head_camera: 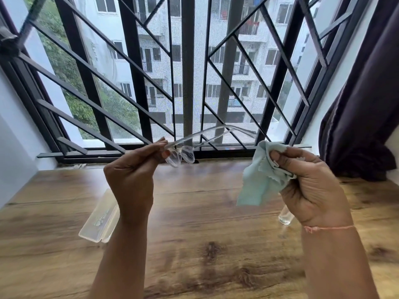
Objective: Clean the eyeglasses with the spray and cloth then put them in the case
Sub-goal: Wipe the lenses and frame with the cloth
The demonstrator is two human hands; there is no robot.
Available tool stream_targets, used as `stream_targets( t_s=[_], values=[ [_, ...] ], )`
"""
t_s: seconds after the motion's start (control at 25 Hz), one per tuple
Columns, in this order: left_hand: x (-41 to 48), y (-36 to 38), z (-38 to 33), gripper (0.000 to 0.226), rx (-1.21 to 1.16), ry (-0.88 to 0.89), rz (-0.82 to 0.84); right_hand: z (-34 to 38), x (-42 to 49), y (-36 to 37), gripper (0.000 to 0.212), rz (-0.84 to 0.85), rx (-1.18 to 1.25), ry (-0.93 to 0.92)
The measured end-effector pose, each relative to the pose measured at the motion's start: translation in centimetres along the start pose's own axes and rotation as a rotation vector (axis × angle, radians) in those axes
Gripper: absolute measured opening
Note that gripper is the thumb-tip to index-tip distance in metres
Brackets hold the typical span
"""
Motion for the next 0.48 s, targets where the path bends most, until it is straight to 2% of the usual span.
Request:
stream_targets(
  t_s=[0.12,0.24,0.36,0.48],
  values=[
    [0.0,-0.6,2.4,0.017,-0.122,-0.28,-0.045,1.7,0.3,-1.5,0.015,-0.098,0.022,-0.15],
    [-0.6,-0.4,4.3,0.009,-0.218,-0.534,-0.012,1.9,0.6,-2.4,0.016,-0.151,0.048,-0.259],
    [-1.5,0.5,5.1,0.009,-0.264,-0.693,0.061,0.4,0.8,-2.7,0.024,-0.193,0.051,-0.274],
    [-2.3,1.5,5.0,0.011,-0.269,-0.773,0.119,-1.1,0.8,-2.8,0.016,-0.217,0.105,-0.275]
  ],
)
Point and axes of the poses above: each hand's wrist, its own x-axis towards the middle knuckle, its own y-axis out of the palm, z = x × y, the point moved 9 cm from there along x, towards the middle knuckle, and after that the axes turned 14 degrees about x, right-handed, at the moved point
